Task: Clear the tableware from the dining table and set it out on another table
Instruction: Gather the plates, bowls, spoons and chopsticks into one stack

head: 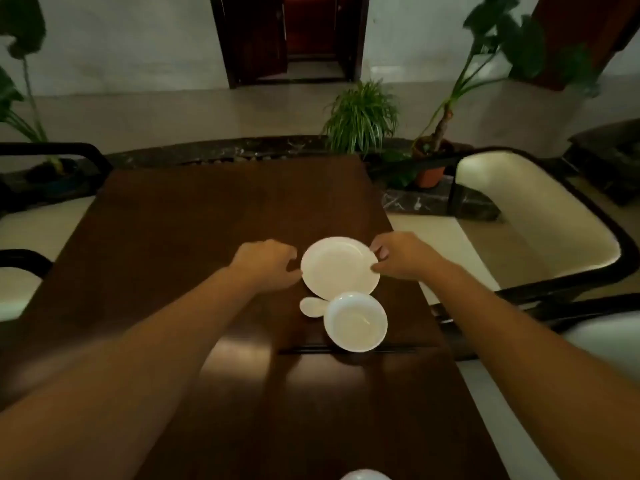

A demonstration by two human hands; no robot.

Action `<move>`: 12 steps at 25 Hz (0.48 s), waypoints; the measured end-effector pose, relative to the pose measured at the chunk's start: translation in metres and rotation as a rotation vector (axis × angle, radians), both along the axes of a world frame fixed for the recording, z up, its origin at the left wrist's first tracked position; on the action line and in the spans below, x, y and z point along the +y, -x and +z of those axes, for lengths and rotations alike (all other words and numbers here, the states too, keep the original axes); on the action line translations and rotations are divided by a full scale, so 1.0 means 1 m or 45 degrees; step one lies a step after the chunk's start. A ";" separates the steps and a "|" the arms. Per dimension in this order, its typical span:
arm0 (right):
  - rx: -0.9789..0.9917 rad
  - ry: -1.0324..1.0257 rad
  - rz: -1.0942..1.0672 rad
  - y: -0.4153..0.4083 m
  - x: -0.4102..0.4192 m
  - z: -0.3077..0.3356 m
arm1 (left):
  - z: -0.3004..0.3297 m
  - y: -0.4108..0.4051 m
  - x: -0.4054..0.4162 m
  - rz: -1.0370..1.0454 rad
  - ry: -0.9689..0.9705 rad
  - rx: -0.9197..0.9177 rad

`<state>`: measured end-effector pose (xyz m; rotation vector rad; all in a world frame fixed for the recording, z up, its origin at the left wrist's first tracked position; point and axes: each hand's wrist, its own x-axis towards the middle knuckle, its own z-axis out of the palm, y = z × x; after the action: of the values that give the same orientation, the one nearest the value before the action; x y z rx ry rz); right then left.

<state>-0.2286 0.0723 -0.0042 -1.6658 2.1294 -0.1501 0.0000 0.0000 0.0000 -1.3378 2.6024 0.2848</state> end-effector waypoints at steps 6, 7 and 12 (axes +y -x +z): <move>-0.001 -0.094 -0.171 0.044 -0.047 -0.078 | -0.070 0.045 -0.052 0.167 -0.006 -0.119; -0.001 -0.115 -0.186 0.048 -0.050 -0.091 | -0.083 0.050 -0.054 0.213 -0.040 -0.113; -0.510 -0.082 -0.553 0.050 -0.057 -0.125 | -0.127 0.066 -0.055 0.880 -0.511 0.588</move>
<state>-0.2785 0.0154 -0.1288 -1.0099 2.1149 -0.4939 -0.0659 -0.0547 -0.1271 -2.1362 2.0828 1.2707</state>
